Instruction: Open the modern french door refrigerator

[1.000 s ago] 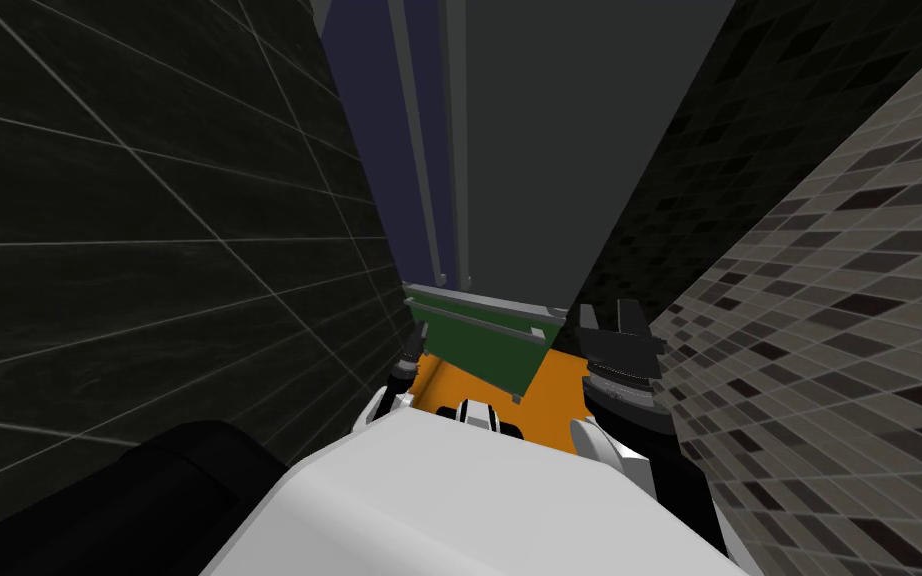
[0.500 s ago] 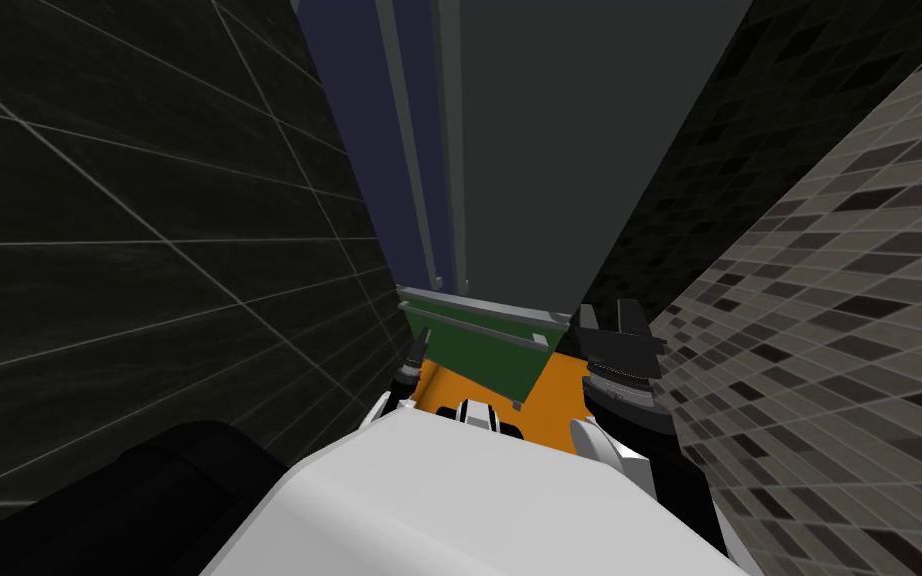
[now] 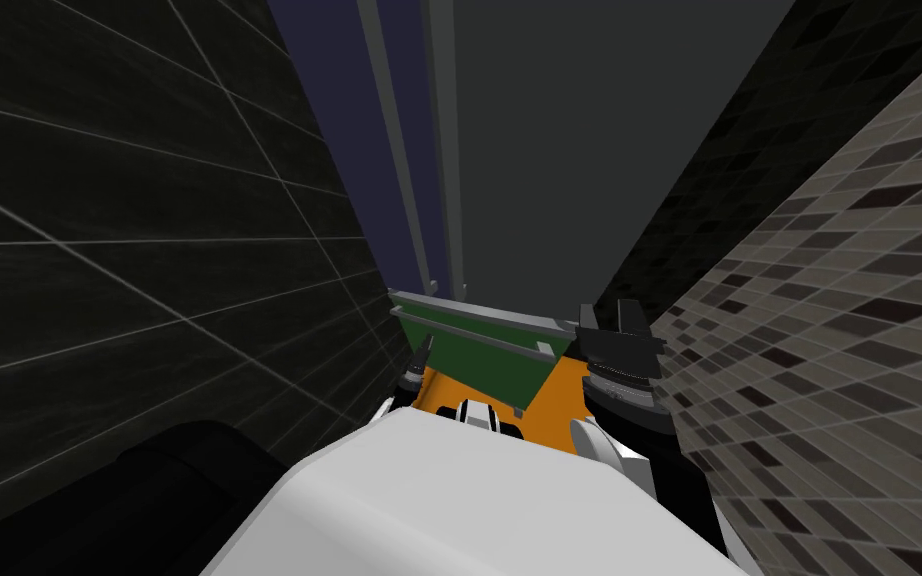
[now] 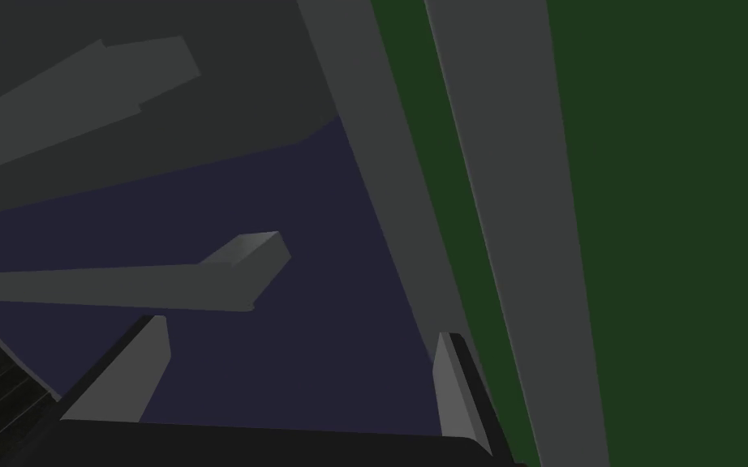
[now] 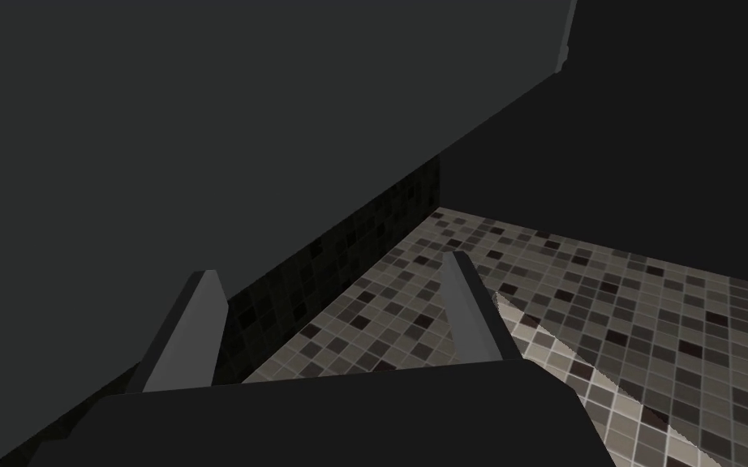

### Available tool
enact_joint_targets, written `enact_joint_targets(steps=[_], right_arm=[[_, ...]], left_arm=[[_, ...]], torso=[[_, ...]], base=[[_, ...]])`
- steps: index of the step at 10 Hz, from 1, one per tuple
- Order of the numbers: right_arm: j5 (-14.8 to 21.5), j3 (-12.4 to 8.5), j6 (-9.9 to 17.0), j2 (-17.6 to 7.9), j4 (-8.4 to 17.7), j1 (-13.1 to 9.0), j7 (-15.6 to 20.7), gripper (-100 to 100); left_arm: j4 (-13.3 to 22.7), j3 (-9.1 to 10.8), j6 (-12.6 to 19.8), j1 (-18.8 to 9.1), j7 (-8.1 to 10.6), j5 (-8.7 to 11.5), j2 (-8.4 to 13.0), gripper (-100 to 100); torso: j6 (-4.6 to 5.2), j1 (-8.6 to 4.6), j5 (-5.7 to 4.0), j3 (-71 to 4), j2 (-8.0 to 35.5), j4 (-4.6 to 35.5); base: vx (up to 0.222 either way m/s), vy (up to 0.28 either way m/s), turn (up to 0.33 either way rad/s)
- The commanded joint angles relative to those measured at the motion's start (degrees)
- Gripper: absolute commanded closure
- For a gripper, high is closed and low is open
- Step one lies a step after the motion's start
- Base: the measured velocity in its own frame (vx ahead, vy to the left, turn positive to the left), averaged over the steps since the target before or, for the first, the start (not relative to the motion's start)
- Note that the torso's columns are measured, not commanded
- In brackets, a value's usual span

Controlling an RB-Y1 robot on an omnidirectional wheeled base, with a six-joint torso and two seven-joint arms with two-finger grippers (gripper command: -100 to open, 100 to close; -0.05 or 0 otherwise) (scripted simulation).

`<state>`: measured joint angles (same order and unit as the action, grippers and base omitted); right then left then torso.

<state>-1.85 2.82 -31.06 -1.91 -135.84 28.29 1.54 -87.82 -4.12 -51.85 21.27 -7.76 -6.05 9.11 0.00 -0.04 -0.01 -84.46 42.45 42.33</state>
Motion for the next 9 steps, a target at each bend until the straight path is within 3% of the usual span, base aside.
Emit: enact_joint_targets(steps=[1,6,9], right_arm=[[0.0,0.0,0.0,0.0,0.0,0.0,0.0,0],[0.0,0.0,0.0,0.0,0.0,0.0,0.0,0],[0.0,0.0,0.0,0.0,0.0,0.0,0.0,0]], left_arm=[[4.4,-0.55,-1.73,-0.89,-0.71,-0.49,-0.63,-100],[9.97,-1.38,-4.12,-1.63,-1.68,-1.18,-2.04,-100],[14.1,-1.99,-5.89,-2.17,-2.4,-1.69,-4.03,-100]], torso=[[0.0,-0.01,0.0,-0.06,-0.11,-0.03],[-0.01,0.03,0.0,-0.06,-0.08,-0.03],[-0.01,0.04,0.01,-0.11,-0.18,-0.05]], base=[[0.101,0.023,-0.051],[0.09,0.02,-0.043],[0.075,0.024,-0.051]])
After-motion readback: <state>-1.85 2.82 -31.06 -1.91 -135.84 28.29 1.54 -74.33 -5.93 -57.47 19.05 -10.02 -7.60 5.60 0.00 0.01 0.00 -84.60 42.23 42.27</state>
